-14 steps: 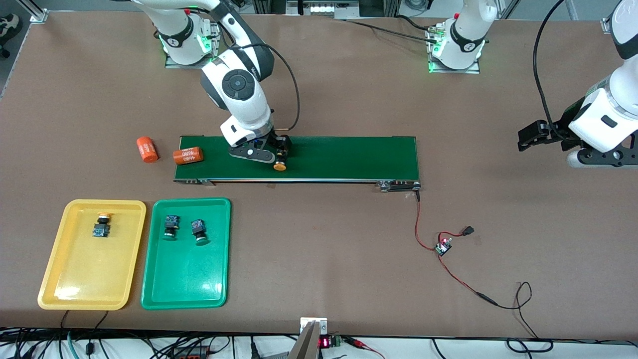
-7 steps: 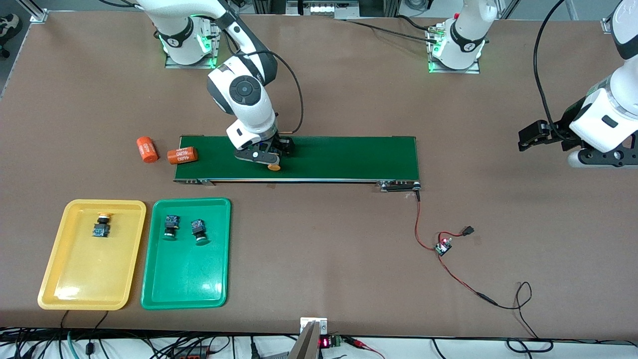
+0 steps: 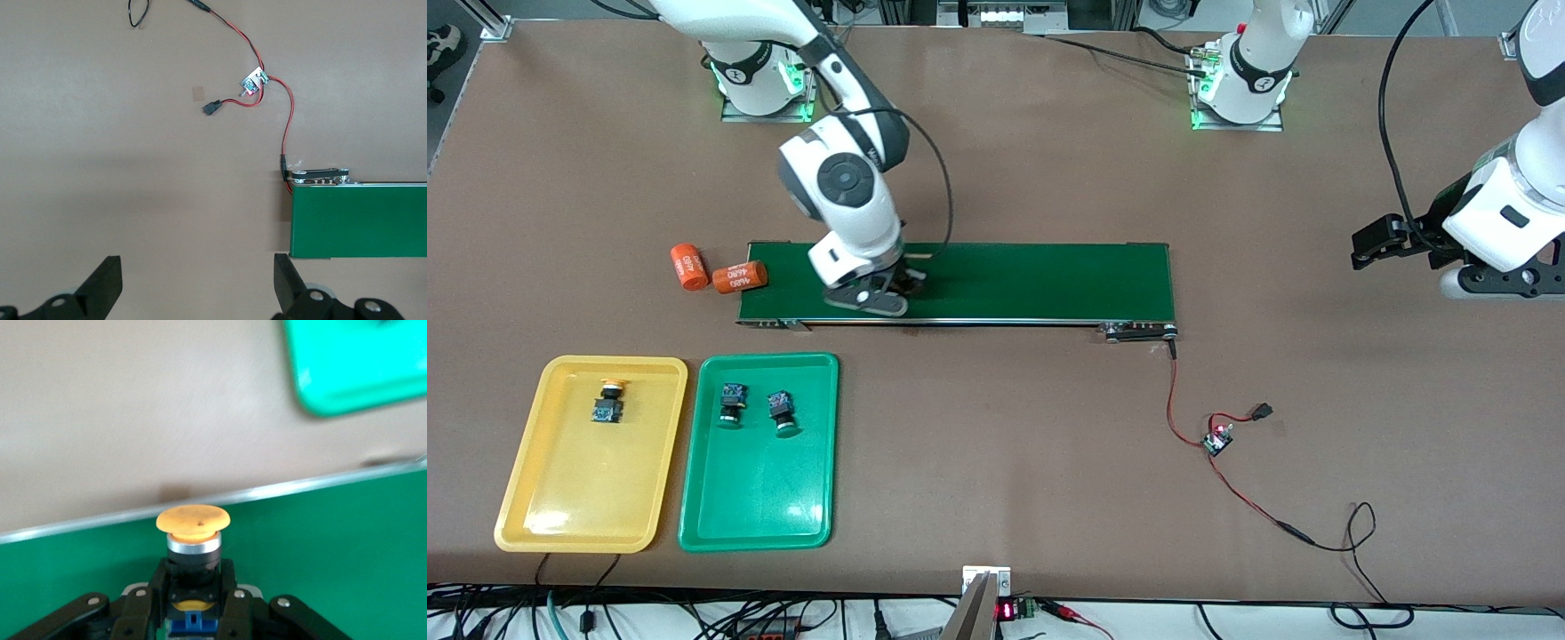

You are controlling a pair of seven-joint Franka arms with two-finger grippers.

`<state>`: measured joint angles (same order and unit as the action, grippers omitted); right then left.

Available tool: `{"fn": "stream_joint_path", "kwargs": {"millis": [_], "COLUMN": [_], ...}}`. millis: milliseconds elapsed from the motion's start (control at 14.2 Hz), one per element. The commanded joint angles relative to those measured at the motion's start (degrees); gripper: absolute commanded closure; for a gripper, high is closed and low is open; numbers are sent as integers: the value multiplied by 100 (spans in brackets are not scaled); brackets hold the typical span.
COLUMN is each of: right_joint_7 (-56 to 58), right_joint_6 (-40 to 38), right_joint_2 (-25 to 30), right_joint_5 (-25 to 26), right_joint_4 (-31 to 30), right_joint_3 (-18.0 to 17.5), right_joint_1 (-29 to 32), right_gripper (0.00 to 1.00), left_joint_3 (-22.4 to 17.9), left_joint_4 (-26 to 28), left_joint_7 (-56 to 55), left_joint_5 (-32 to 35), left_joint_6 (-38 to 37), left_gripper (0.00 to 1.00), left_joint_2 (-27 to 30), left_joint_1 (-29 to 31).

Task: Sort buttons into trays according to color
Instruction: 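Place the second yellow button in the yellow tray with the right gripper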

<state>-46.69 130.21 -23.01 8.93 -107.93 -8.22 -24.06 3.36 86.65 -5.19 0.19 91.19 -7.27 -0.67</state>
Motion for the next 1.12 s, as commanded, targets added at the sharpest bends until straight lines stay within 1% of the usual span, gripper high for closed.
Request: {"fn": "stream_joint_path", "kwargs": {"millis": [0, 70, 141, 211, 281, 422, 562, 703, 914, 984, 1054], "right_joint_7": [1542, 2298, 3045, 3687, 4164, 4895, 5414, 5810, 5970, 6075, 6145], "right_joint_6": [-786, -778, -734, -717, -734, -699, -489, 54, 346, 460, 609], "right_joint_2": [69, 51, 7, -141, -316, -633, -993, -1319, -1522, -1574, -1645], "right_joint_5": [-486, -663, -734, -839, -910, -893, -884, -884, -858, -858, -858], "right_joint_4": [886, 940, 941, 976, 1159, 1388, 1617, 1688, 1723, 1723, 1732], "right_joint_3": [521, 724, 813, 857, 866, 884, 936, 1050, 1077, 1077, 1077], "right_joint_1": [426, 715, 1084, 1505, 1857, 2324, 2598, 2722, 2880, 2933, 2985], "right_gripper": [100, 100, 100, 100, 100, 100, 100, 100, 99, 97, 91], "left_joint_3": [15, 15, 15, 15, 15, 15, 15, 15, 15, 15, 15], "left_joint_4": [-96, -96, -96, -87, -87, -96, -87, -96, -96, -96, -96], "left_joint_7": [123, 123, 123, 123, 115, 106, 106, 106, 115, 115, 115], "left_joint_5": [51, 51, 51, 51, 51, 51, 51, 60, 60, 60, 60], "left_joint_6": [-66, -66, -66, -57, -48, -13, -4, -4, -4, -13, -30], "left_gripper": [0, 0, 0, 0, 0, 0, 0, 0, 0, 0, 0], "left_joint_2": [-29, -29, -29, -29, -38, -46, -64, -73, -73, -64, -55], "left_joint_1": [-3, -3, 14, 14, 5, -12, -12, -30, -30, -21, -12]}}
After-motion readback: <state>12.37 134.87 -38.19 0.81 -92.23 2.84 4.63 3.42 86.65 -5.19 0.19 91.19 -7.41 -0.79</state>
